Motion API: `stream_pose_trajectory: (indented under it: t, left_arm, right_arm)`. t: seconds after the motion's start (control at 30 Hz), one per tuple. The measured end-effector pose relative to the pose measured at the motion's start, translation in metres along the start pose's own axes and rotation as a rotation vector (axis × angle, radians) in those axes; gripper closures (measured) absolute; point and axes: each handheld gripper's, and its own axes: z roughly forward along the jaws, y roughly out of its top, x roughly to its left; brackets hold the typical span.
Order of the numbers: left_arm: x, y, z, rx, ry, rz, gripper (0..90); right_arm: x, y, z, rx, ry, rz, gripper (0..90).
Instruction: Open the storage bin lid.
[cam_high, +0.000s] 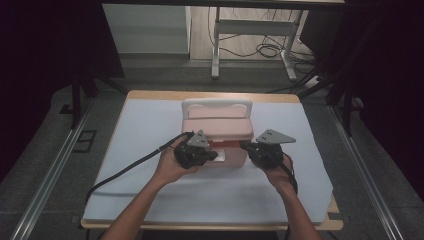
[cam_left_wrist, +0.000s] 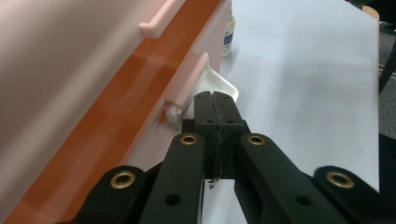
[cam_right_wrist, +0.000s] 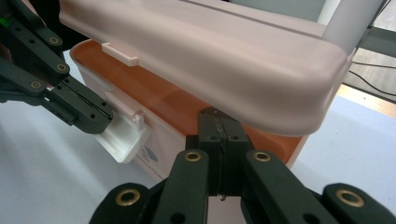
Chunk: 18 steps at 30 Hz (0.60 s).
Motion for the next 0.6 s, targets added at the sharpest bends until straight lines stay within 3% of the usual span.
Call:
stream_pose_trajectory:
  t: [0.6]
  left_arm:
    - [0.0009,0.0002,-0.0006,0.009,-0.008,0.005,90.0]
  right_arm:
    - [-0.0035,0.0069,-0.0065,-0.012,-0.017,-0.008,89.8]
